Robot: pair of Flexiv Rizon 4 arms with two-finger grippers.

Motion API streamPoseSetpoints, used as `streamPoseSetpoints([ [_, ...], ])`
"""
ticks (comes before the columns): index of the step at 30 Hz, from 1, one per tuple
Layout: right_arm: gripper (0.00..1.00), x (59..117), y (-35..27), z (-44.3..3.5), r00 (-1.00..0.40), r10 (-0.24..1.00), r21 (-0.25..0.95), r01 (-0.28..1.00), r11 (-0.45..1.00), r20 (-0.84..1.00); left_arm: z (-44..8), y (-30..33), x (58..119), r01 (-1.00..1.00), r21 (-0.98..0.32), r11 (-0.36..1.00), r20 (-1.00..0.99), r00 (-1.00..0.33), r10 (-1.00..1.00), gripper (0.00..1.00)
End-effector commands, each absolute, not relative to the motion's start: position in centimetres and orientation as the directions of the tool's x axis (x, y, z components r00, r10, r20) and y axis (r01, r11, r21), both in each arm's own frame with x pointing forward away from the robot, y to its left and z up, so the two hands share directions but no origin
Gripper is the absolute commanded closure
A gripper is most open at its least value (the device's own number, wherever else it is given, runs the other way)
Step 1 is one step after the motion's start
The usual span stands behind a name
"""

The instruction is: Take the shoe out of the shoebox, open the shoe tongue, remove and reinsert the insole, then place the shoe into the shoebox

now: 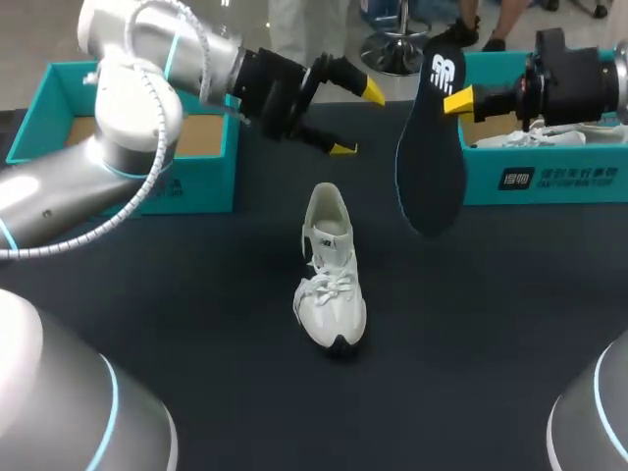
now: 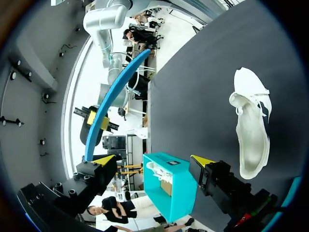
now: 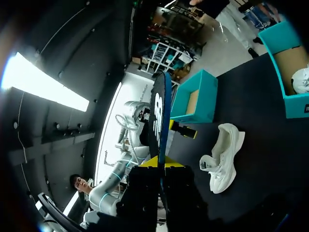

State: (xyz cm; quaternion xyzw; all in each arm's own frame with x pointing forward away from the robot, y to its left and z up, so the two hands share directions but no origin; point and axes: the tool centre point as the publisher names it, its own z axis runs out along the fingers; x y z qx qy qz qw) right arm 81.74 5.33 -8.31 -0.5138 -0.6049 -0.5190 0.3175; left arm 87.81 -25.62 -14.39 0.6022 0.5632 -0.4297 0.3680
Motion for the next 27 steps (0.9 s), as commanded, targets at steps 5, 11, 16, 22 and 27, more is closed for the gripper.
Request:
streamPoseSetpoints([
  [5,1.0,83.4,4.3,-8.3,-0.203,0.317,0.247,0.963,-0.104,0.927,-14.4,-25.4,86.5,1.0,-0.015,-0.021,-0.973,-0.01,0.23,0.0],
  [11,1.0,84.0,3.5,-8.5,-0.147,0.345,0.189,0.977,-0.093,0.927,-13.9,-25.1,86.2,0.999,-0.013,-0.041,-0.982,-0.005,0.187,0.0],
  [16,1.0,85.1,3.3,-8.8,-0.098,0.327,0.143,0.983,-0.117,0.94,-13.6,-25.1,86.0,0.998,-0.005,-0.055,-0.99,0.002,0.14,0.0],
  [22,1.0,86.8,4.0,-9.1,-0.059,0.328,0.113,0.983,-0.147,0.943,-12.8,-25.9,85.2,0.996,-0.002,-0.093,-0.997,0.005,0.077,0.0],
  [27,1.0,87.8,5.5,-9.8,-0.037,0.317,0.084,0.987,-0.137,0.948,-12.3,-26.7,84.7,0.994,0.018,-0.104,-0.999,0.022,0.043,0.0],
])
